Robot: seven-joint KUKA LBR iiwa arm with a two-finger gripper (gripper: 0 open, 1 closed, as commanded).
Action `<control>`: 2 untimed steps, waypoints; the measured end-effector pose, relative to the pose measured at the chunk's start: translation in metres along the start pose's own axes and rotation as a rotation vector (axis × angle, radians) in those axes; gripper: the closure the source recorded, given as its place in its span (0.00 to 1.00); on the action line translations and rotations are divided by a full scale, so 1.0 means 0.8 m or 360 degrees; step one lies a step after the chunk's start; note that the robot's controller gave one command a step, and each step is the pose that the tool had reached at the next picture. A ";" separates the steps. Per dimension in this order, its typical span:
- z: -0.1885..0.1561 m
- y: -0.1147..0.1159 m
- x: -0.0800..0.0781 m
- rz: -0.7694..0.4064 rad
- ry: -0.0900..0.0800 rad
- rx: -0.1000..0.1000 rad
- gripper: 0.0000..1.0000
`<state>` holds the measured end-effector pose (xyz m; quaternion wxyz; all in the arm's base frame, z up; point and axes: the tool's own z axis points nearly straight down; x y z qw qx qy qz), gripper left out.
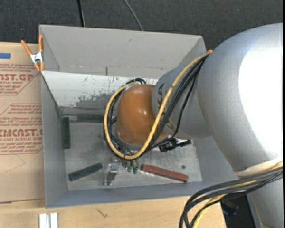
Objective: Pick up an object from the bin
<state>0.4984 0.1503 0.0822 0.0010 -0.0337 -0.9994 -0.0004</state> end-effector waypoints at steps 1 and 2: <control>0.000 0.000 0.000 0.0000 0.0000 0.0000 0.00; 0.012 0.069 -0.005 0.0084 -0.0001 -0.0006 1.00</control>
Offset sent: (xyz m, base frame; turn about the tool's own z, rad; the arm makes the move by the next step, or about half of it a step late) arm 0.0078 0.0515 -0.0122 0.0556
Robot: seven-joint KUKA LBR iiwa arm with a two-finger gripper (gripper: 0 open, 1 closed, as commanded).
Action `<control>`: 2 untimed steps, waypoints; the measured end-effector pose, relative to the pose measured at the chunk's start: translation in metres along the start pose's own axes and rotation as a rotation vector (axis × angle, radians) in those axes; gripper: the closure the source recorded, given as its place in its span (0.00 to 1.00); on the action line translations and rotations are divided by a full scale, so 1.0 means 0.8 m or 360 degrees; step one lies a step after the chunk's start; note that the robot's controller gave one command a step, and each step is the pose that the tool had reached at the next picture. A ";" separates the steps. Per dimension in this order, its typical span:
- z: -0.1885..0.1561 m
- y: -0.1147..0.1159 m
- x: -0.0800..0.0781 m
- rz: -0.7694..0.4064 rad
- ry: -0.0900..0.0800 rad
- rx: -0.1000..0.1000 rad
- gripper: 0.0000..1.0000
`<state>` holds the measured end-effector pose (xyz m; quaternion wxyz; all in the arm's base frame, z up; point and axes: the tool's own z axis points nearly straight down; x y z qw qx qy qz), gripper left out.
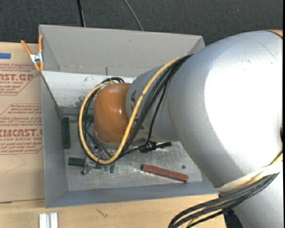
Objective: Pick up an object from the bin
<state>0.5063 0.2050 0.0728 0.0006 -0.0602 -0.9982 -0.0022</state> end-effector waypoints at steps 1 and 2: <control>0.000 0.000 0.000 0.0001 0.0000 -0.0001 1.00; -0.195 -0.006 0.009 0.0051 -0.0004 0.0005 1.00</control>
Offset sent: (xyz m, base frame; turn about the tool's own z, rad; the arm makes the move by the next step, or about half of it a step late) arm -0.0078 -0.0050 0.1561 0.0334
